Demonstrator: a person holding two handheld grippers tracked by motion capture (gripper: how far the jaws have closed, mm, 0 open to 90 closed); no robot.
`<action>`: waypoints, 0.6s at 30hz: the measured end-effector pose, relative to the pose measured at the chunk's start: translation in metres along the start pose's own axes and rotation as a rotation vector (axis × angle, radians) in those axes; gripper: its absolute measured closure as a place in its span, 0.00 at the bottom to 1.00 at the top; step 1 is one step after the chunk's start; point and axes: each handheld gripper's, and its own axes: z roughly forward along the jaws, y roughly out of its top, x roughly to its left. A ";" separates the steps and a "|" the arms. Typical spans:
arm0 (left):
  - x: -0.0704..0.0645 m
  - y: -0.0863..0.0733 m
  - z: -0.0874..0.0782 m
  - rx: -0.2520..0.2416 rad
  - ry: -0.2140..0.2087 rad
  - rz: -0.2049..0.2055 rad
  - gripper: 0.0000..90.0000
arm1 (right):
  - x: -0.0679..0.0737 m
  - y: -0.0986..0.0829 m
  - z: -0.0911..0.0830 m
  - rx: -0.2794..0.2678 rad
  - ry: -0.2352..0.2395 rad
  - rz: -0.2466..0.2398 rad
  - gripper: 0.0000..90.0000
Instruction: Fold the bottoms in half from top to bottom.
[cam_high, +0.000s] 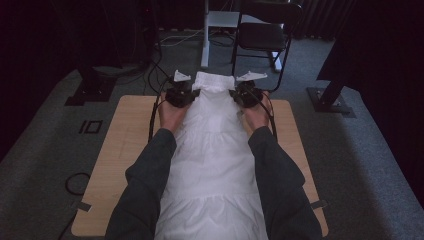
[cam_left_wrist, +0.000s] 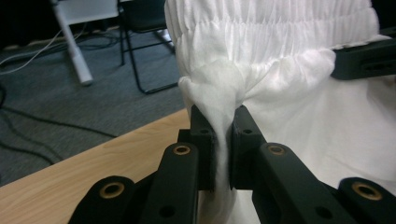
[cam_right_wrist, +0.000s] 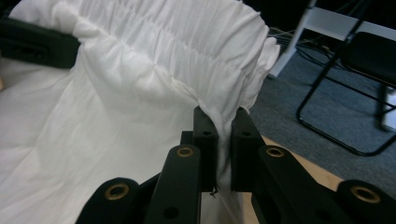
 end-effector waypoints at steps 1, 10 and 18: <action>-0.003 -0.004 -0.004 -0.009 -0.015 -0.005 0.93 | 0.001 -0.004 -0.004 -0.006 0.013 0.003 0.93; -0.049 -0.048 -0.065 -0.069 -0.134 0.059 0.92 | 0.030 -0.044 -0.067 -0.046 0.100 -0.052 0.93; -0.092 -0.136 -0.101 0.041 -0.222 0.075 0.92 | 0.075 -0.126 -0.099 0.033 0.223 -0.072 0.93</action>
